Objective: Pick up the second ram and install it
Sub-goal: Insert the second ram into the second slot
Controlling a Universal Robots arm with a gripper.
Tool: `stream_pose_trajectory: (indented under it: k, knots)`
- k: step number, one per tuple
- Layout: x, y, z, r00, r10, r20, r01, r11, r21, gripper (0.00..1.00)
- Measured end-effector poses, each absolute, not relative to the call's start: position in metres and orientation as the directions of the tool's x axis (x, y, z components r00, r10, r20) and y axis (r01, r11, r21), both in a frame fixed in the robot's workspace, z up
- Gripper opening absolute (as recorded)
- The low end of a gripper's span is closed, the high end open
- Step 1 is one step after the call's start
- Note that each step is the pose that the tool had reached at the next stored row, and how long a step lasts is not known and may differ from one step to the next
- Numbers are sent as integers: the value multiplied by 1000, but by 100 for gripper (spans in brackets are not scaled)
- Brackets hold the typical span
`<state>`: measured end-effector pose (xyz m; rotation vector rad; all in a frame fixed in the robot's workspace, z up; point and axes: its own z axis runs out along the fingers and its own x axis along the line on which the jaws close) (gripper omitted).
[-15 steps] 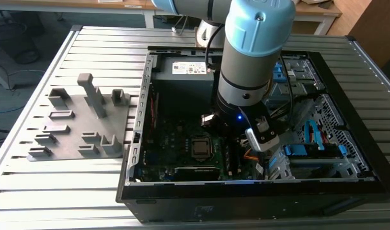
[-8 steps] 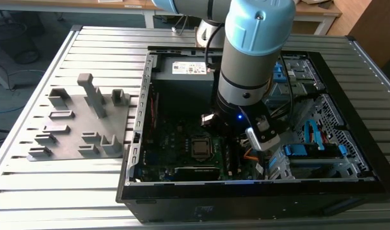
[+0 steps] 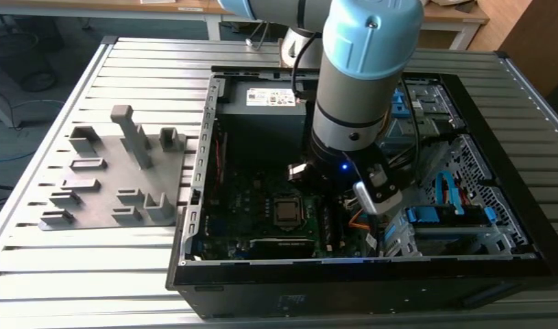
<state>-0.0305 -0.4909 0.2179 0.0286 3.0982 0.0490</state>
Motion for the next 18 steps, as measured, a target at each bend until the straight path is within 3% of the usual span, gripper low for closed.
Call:
stream_pose_trajectory:
  k: [18]
  knots:
    - [-30, -490, 214, -999, -11, -42, -12, 999, 34, 14]
